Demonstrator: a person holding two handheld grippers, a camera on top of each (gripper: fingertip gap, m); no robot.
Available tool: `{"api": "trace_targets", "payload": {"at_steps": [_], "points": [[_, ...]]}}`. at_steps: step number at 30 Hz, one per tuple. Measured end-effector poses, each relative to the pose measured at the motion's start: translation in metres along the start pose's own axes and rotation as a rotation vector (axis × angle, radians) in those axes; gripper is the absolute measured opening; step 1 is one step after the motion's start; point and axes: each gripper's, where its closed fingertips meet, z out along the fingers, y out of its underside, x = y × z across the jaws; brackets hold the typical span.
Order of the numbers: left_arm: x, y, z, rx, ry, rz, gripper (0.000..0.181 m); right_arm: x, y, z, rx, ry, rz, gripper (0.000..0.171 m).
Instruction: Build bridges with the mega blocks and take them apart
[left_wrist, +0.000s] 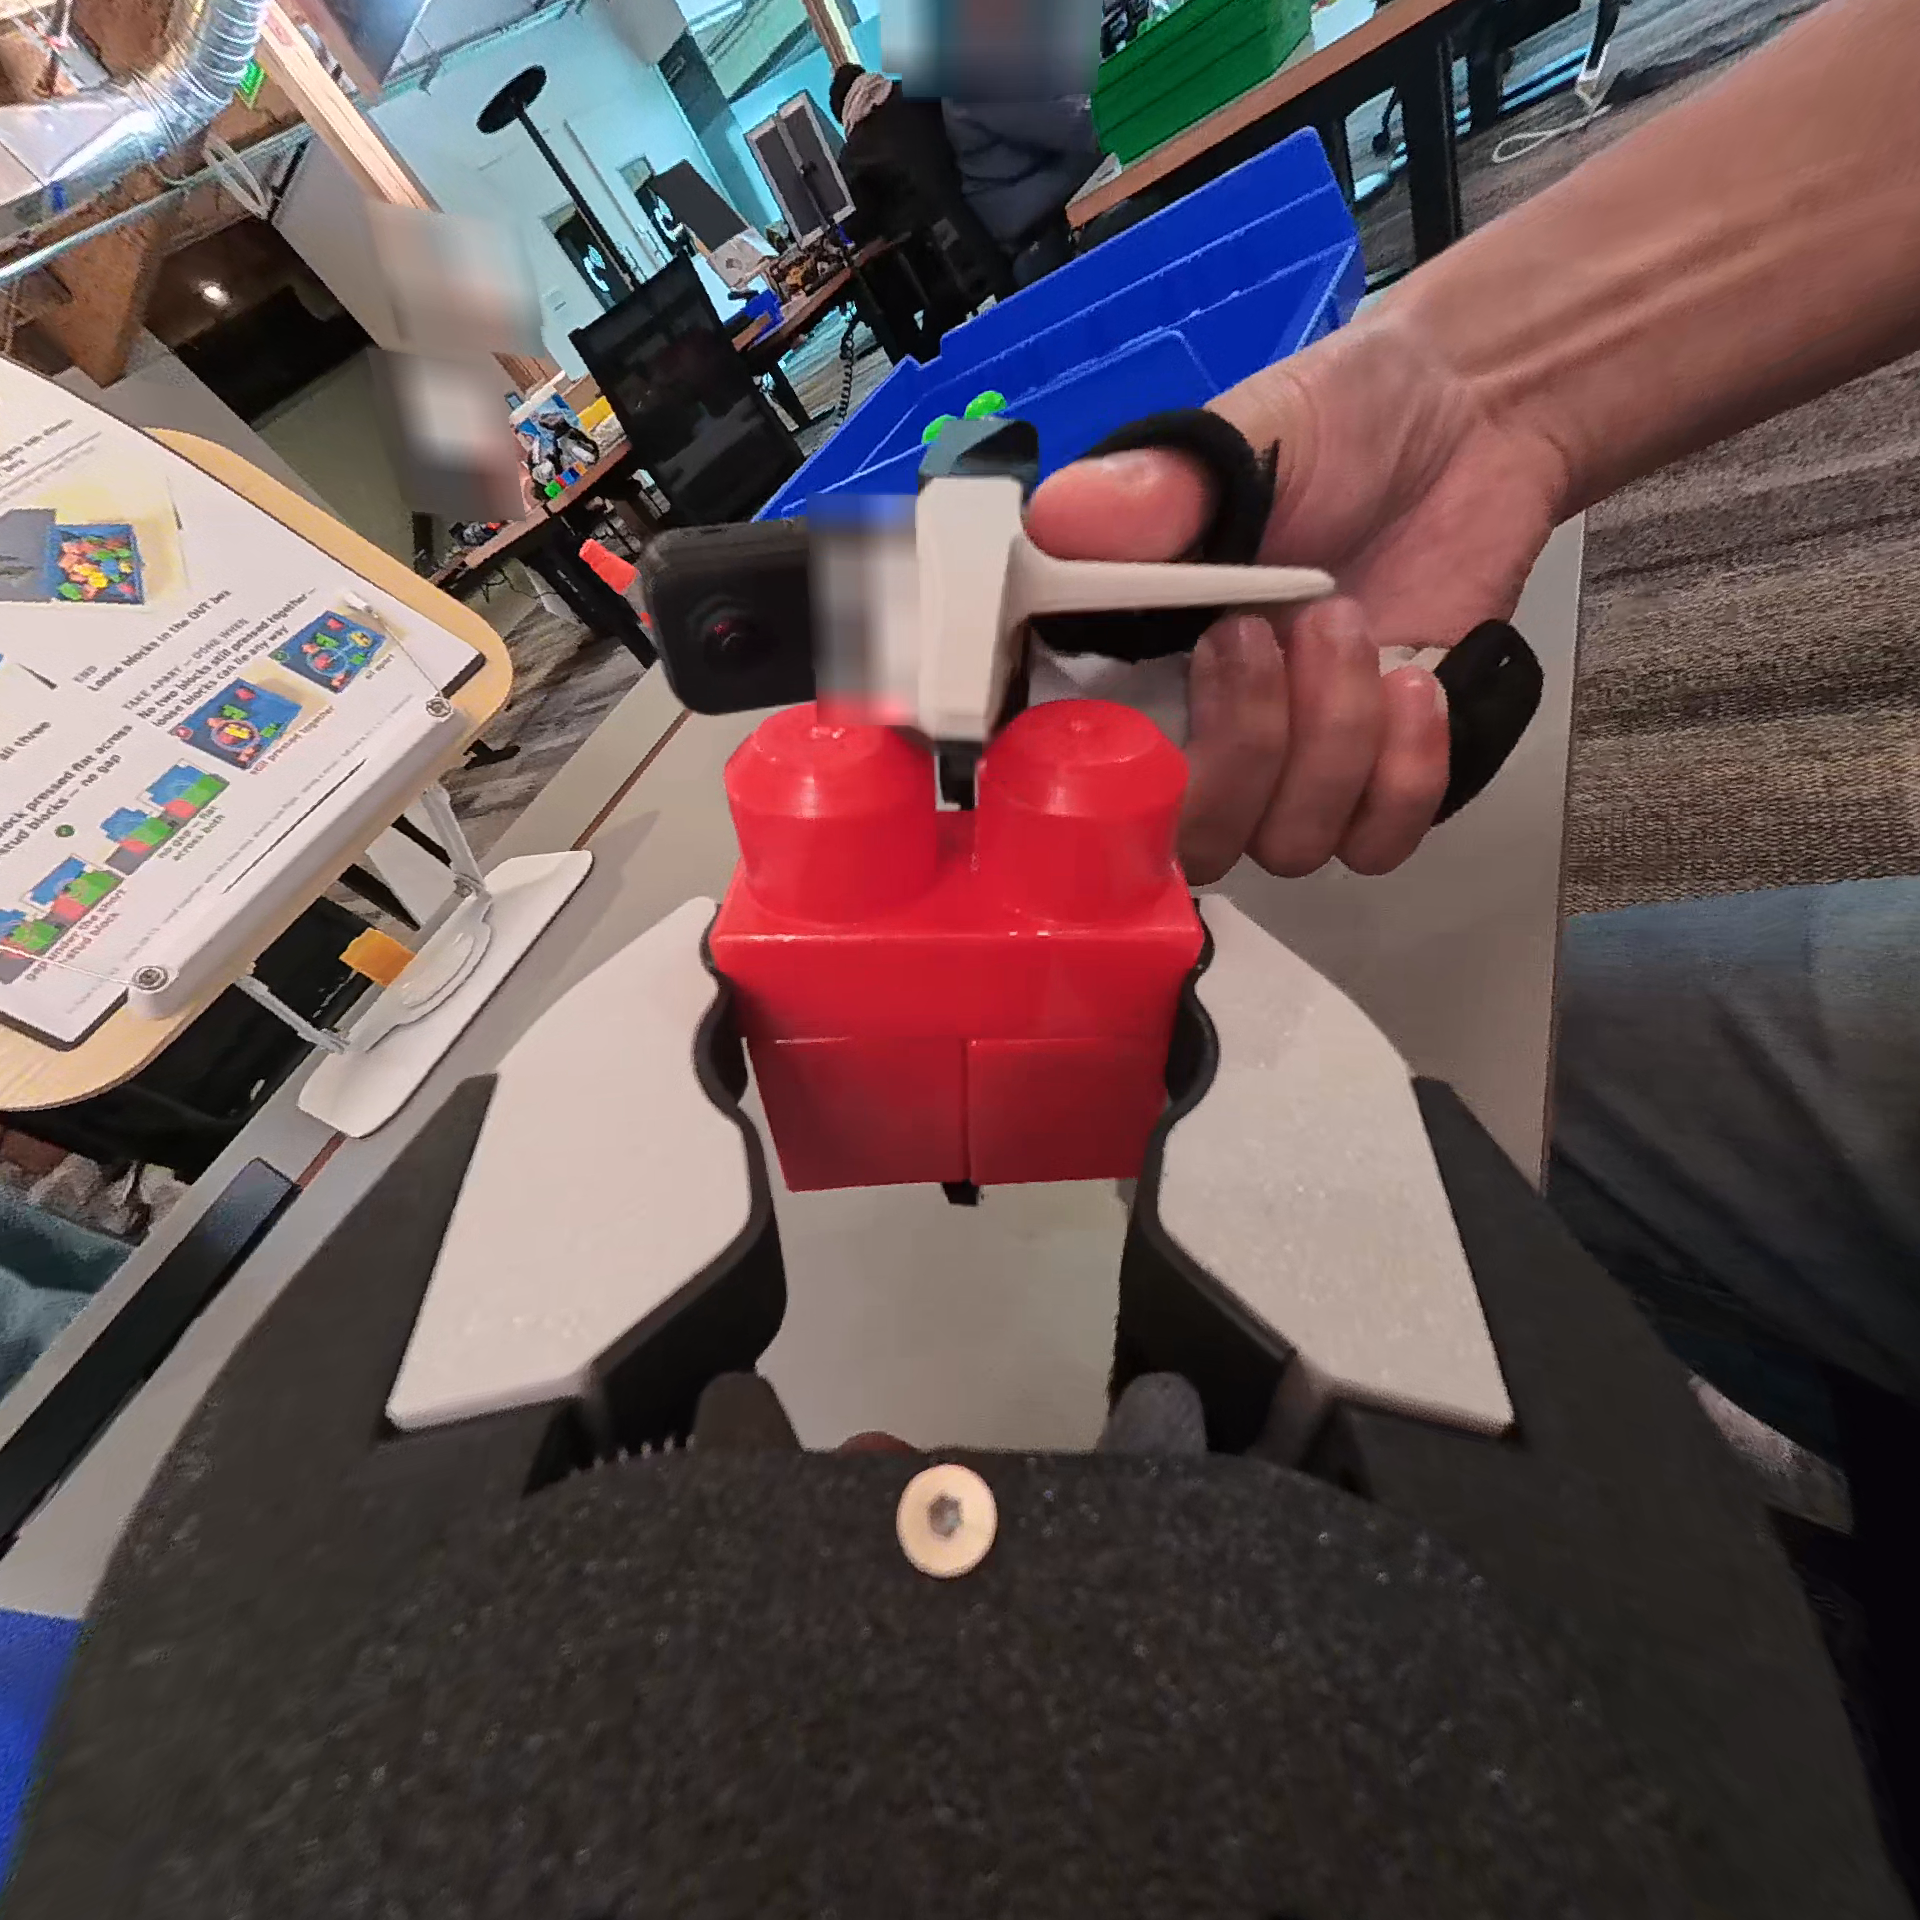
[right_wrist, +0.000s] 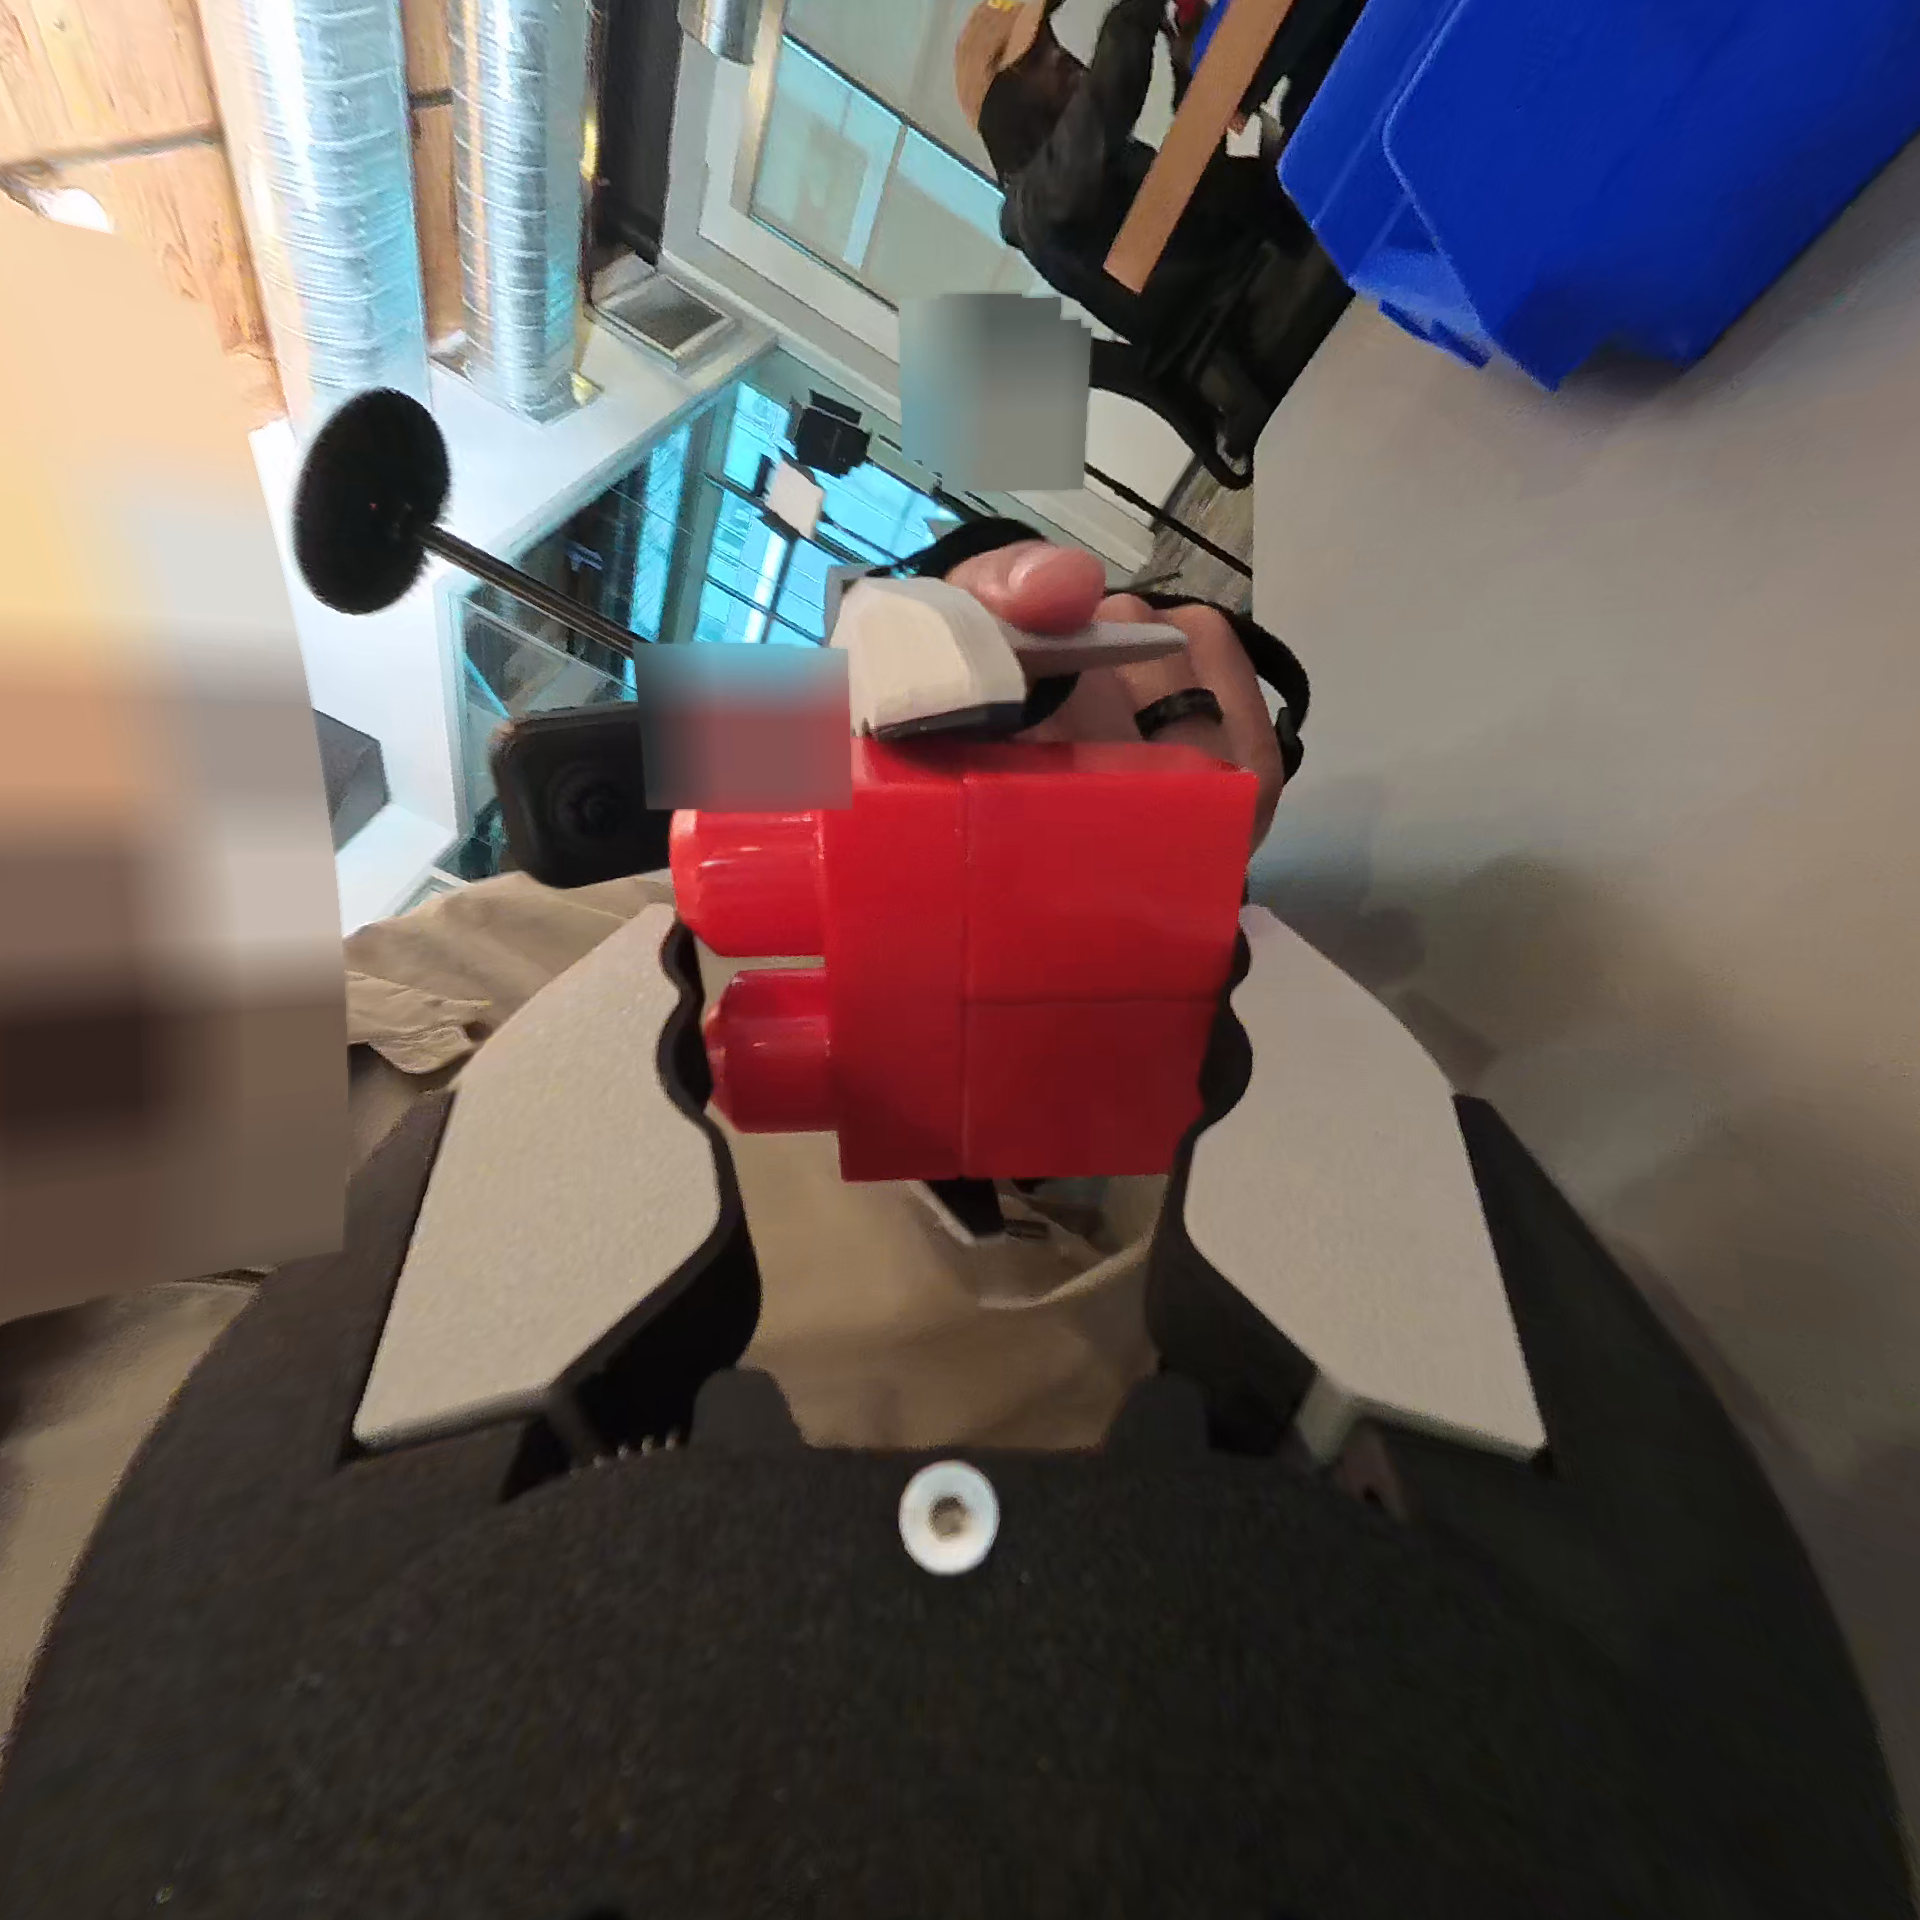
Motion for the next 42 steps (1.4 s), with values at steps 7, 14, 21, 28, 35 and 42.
{"api": "trace_targets", "payload": {"at_steps": [7, 14, 21, 28, 35, 42], "points": [[-0.003, -0.001, 0.0, 0.004, -0.014, -0.032, 0.08, 0.0, -0.002, -0.004, 0.0, -0.019, 0.012, 0.088], [0.001, -0.006, 0.001, 0.035, 0.012, -0.057, 0.08, -0.003, 0.002, -0.006, -0.015, -0.057, 0.034, 0.087], [-0.009, -0.005, 0.004, 0.012, -0.004, -0.112, 0.079, -0.004, -0.013, -0.007, 0.084, -0.093, 0.082, 0.088], [-0.04, 0.014, -0.002, -0.053, -0.095, -0.224, 0.079, -0.008, -0.023, -0.027, 0.092, 0.067, -0.087, 0.102], [-0.061, 0.05, 0.003, -0.249, -0.271, -0.224, 0.079, 0.013, -0.029, -0.055, 0.04, 0.624, -0.453, 0.089], [-0.072, 0.05, 0.003, -0.275, -0.333, -0.312, 0.079, 0.026, -0.02, -0.063, -0.013, 0.831, -0.602, 0.08]]}}
